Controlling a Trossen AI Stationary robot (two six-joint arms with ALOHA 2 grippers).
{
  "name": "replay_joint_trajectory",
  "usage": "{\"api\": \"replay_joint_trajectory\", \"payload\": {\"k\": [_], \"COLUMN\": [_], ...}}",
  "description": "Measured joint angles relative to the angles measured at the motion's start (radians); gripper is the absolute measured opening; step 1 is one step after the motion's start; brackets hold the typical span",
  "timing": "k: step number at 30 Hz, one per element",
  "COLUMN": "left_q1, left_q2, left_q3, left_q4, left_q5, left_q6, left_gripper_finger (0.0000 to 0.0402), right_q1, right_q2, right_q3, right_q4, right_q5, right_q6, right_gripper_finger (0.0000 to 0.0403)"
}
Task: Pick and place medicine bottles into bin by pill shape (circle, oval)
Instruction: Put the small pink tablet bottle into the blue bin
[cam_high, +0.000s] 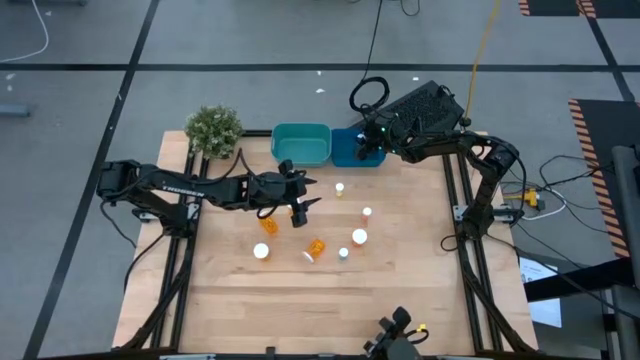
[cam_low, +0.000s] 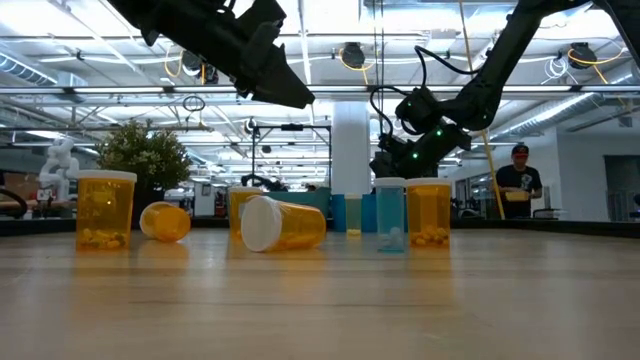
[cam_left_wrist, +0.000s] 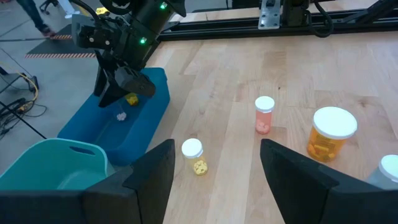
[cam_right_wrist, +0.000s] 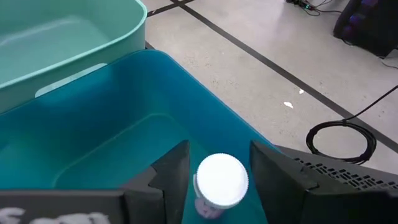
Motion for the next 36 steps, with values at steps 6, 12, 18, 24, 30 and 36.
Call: {"api": "replay_joint_trajectory", "payload": {"k": [6, 12, 18, 24, 30, 36], "left_q1": [0.000, 0.000, 0.000, -0.012, -0.038, -0.059], "left_q2": [0.000, 0.000, 0.000, 0.000, 0.000, 0.000], "left_q3": [0.000, 0.000, 0.000, 0.000, 0.000, 0.000], "left_q4": [0.000, 0.000, 0.000, 0.000, 0.000, 0.000], "left_q5": [0.000, 0.000, 0.000, 0.000, -0.010, -0.018], "left_q6": [0.000, 0.000, -0.001, -0.008, -0.020, -0.034], "left_gripper_finger": [0.0241, 0.0241, 0.0241, 0.0241, 0.0241, 0.0241], "right_q1": [0.000, 0.017, 0.064, 0.182, 0.341, 0.489], "right_q2": [-0.025, -0.117, -0.283, -0.463, -0.568, -0.603], "right_q3": [0.000, 0.000, 0.000, 0.000, 0.000, 0.000], "right_q4": [-0.004, -0.063, -0.222, -0.462, -0.656, -0.739], "right_q5": [0.019, 0.018, 0.017, -0.012, -0.011, -0.009], "right_q6": [0.012, 0.038, 0.029, 0.009, 0.035, 0.095], "right_gripper_finger": [0.0210, 0.0249, 0.0257, 0.0247, 0.0237, 0.0228]}}
